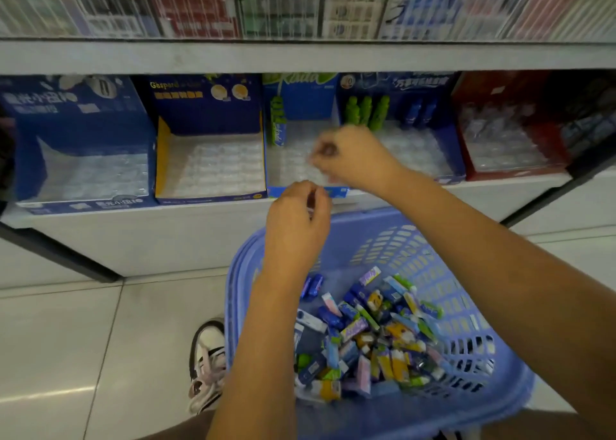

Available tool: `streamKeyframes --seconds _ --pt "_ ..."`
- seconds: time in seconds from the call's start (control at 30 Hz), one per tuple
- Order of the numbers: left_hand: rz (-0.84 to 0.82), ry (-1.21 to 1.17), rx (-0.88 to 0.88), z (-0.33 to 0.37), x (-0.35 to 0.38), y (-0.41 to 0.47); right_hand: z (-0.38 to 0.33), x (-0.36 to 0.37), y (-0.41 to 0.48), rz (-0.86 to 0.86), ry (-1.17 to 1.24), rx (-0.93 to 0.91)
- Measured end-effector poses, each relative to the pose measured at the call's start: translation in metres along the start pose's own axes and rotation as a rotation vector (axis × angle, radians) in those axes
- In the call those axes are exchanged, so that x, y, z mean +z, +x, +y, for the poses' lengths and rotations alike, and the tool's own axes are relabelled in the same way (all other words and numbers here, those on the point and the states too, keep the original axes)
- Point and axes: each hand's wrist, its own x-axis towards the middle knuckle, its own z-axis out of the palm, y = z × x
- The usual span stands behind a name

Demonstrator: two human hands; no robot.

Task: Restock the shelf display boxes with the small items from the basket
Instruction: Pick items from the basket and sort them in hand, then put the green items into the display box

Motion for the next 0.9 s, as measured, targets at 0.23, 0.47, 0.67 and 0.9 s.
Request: streamKeyframes --seconds 0.23,0.47,0.67,0.9 --pt "-0.899 0.457 -0.319 -0.051 0.073 -0.046 0.089 0.036 -0.125 -0.565 -0.068 0.377" --pt "-1.236 0.570 -0.334 -0.109 0.114 -0.100 0.139 0.113 -0.154 -0.703 -0.099 0.451" --pt "-1.188 0.611 -0.280 -0.124 0.127 -0.108 0.141 0.176 -0.138 -0.722 -0.189 0.430" --pt "-0.839 0.426 -0.542 -0.137 0.133 -0.101 0.148 0.197 -0.139 -0.732 -0.302 0.373"
